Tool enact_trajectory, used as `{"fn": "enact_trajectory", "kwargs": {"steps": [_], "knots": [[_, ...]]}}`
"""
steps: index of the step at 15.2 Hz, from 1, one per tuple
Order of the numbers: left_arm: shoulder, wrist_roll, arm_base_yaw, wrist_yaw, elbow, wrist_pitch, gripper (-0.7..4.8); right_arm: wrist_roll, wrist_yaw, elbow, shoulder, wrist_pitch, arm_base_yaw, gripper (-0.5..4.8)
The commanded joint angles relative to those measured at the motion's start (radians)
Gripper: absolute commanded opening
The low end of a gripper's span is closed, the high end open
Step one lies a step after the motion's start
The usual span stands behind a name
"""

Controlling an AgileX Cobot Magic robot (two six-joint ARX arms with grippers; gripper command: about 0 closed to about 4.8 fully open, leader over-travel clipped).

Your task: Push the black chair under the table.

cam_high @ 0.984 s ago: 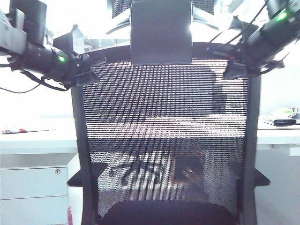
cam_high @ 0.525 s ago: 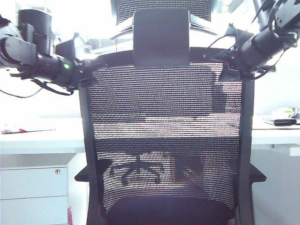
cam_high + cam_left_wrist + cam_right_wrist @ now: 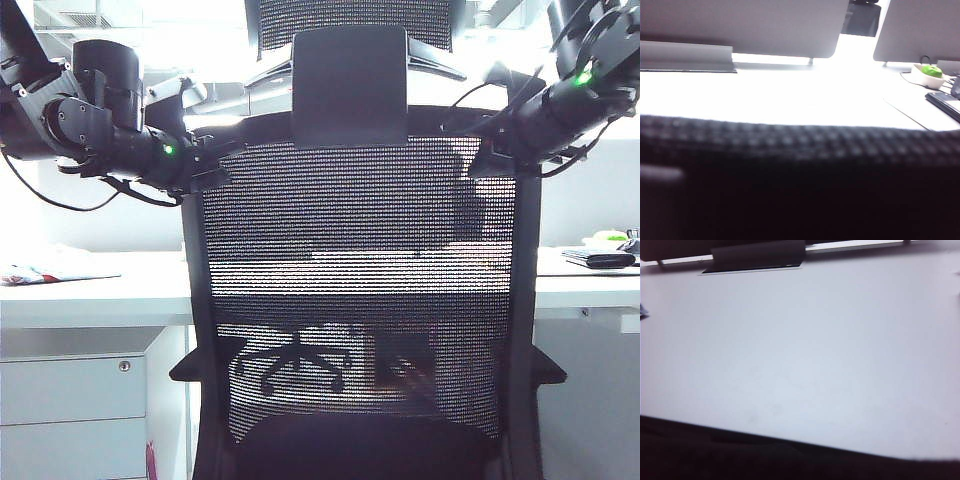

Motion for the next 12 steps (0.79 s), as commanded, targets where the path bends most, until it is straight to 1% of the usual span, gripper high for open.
{"fn": "enact_trajectory", "kwargs": {"steps": [1, 7, 8, 10, 12], "knots": [[-0.001, 0.021, 0.016, -0.032, 0.025, 0.034, -0.06, 0.002, 0.030, 0.060, 0.035, 0.042, -0.009, -0.05], [0.016, 0.004, 0.023, -0.030, 0.079, 0.031, -0.06, 0.000, -0.009, 0.101, 0.089, 0.051, -0.011, -0.05], [0.023, 0.008, 0.029, -0.028, 0.103, 0.030, -0.06, 0.000, -0.008, 0.117, 0.100, 0.055, -0.011, -0.05], [0.058, 0.006, 0.040, 0.010, 0.161, 0.025, -0.06, -0.002, -0.008, 0.152, 0.117, 0.052, -0.010, -0.05], [0.071, 0.004, 0.042, 0.011, 0.191, -0.006, -0.06, -0.013, -0.007, 0.168, 0.122, 0.052, -0.011, -0.05]]}}
